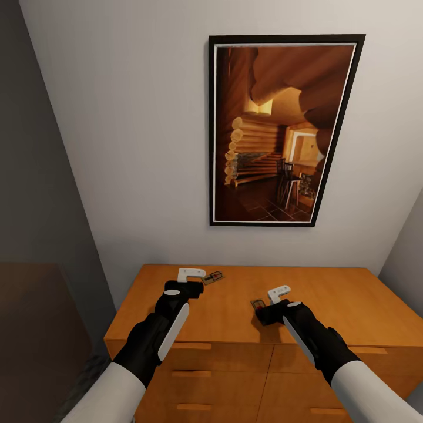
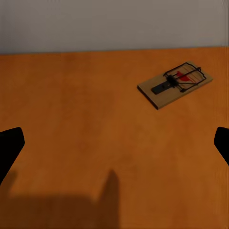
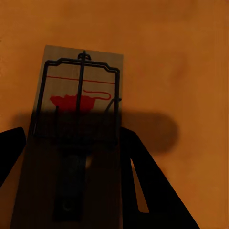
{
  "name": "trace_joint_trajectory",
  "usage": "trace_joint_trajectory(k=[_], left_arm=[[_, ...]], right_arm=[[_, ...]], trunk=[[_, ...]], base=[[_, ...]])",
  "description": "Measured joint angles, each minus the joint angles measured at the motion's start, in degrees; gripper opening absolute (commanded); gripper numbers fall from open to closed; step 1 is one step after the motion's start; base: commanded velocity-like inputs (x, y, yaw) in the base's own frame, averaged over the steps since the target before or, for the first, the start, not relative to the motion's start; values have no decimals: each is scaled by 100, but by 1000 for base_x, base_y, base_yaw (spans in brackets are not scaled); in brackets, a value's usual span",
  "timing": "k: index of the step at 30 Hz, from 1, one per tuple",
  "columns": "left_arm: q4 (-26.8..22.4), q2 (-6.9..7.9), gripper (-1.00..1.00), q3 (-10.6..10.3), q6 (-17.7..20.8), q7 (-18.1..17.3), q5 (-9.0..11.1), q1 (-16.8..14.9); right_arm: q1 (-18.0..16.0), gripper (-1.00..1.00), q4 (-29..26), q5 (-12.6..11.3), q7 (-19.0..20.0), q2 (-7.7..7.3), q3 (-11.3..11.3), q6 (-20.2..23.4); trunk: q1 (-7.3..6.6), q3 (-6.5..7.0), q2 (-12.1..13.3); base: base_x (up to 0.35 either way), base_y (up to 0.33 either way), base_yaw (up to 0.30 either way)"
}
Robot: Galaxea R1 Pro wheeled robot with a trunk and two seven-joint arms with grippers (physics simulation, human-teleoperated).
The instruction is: Take the four mousetraps from the cabinet in the bathroom and place them on the bathroom floor. Make sure all four end up on the same floor surface, and ensure that at least two of them are either under or directly next to the same bathroom sink.
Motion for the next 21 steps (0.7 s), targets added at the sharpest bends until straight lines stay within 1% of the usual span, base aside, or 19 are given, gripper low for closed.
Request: trace_joint_trajectory(k=[4,21], left_arm=[[5,0,100,0,-143,0,1,1],[16,0,100,0,-213,-1,6,0]], right_arm=[[0,-100,-1,3,1,0,0,1],[1,-100,195,3,4,0,-5,-8]], trunk=[[0,0,0],[-374,306,681]], base=[[0,0,0],[0,0,0]])
